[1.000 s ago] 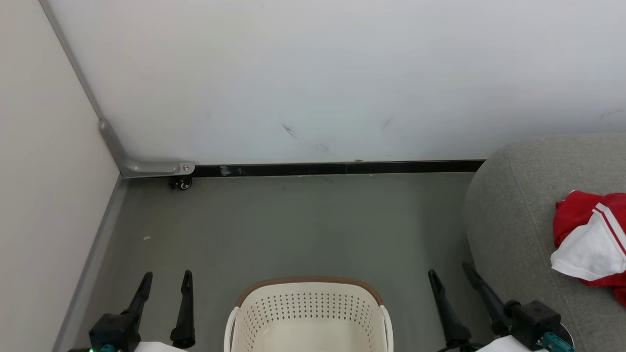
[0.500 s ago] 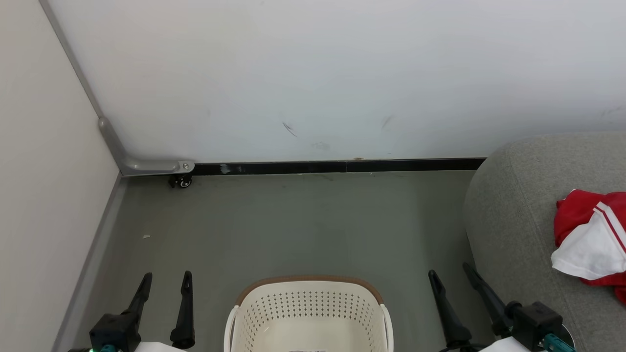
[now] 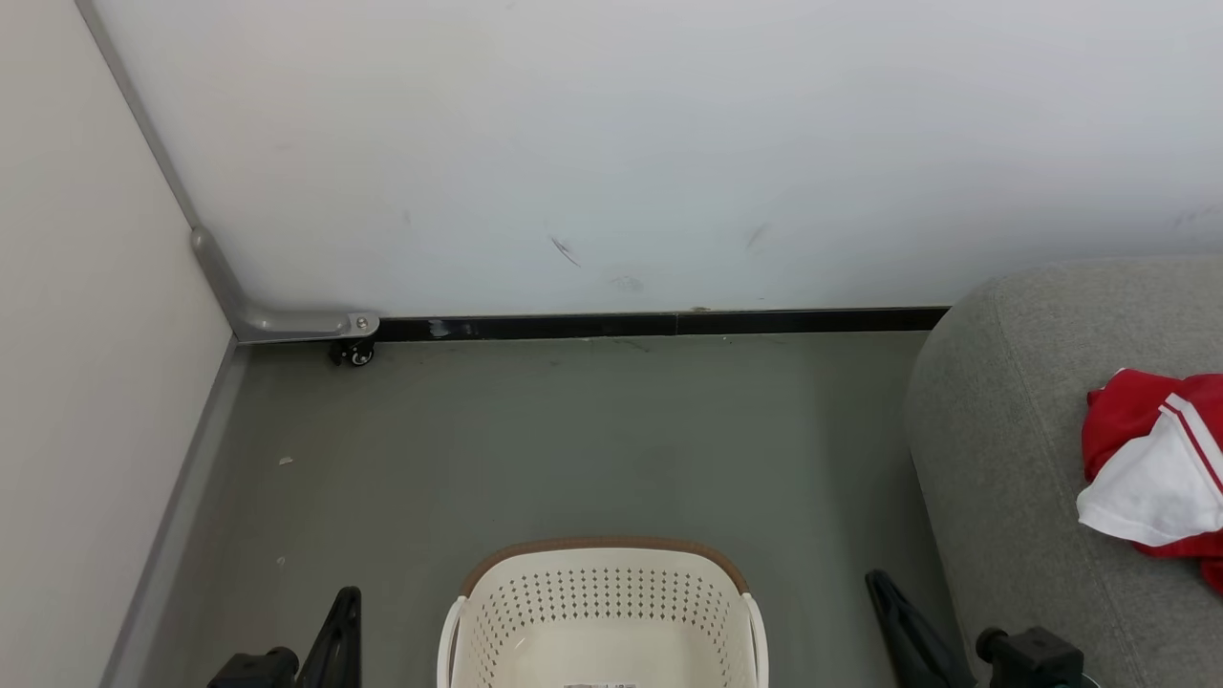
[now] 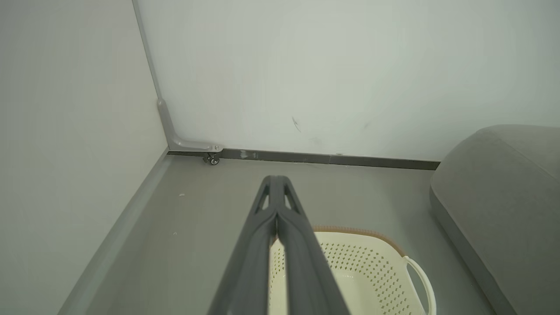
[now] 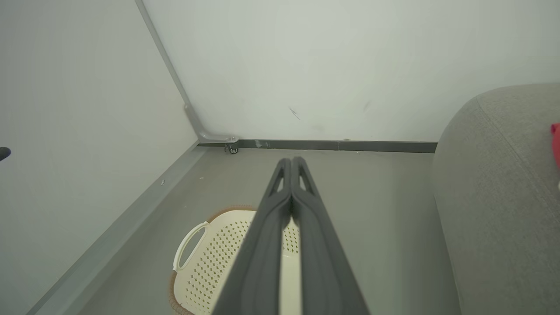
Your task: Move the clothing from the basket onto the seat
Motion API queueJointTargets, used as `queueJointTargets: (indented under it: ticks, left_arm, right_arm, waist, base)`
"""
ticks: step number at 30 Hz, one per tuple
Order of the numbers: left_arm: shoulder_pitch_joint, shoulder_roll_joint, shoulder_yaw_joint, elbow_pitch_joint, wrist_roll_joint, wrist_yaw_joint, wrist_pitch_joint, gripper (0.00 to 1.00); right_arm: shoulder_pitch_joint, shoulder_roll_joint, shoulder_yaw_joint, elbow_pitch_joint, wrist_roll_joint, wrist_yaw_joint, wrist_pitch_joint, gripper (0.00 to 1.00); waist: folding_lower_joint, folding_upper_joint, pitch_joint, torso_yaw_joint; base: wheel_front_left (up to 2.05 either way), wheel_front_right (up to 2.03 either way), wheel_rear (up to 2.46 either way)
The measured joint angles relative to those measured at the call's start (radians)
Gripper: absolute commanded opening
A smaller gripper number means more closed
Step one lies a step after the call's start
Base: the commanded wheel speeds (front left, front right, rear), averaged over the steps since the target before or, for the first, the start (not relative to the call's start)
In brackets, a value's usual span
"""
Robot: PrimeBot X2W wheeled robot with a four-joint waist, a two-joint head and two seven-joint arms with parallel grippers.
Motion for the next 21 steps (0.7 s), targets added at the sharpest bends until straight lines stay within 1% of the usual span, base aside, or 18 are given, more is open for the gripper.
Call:
queueJointTargets:
  ticks: [9, 16, 21]
  left_arm:
    - [0.0, -0.009, 0.026, 0.001, -0.075, -0.019, 0.024, 0.0]
    - [-0.001, -0.021, 0.045, 0.0, -0.171, -0.04, 0.046, 0.0]
    - [-0.004, -0.026, 0.061, -0.001, -0.219, -0.053, 0.06, 0.0]
  right_arm:
    - [0.004, 0.0, 0.009, -0.029, 0.075, 0.0, -0.001, 0.0]
    - [0.019, 0.0, 0.007, -0.051, 0.176, 0.0, -0.002, 0.0]
    - [0.018, 0.0, -0.007, -0.052, 0.26, 0.0, 0.0, 0.0]
  waist:
    - [0.0, 0.0, 0.002, -0.001]
    - [0.0, 0.0, 0.005, -0.002]
    - [0.0003, 0.0, 0.007, -0.002]
  base:
    - [0.0, 0.0, 0.0]
    - [0.0, 0.0, 0.0]
    - [0.0, 0.0, 0.0]
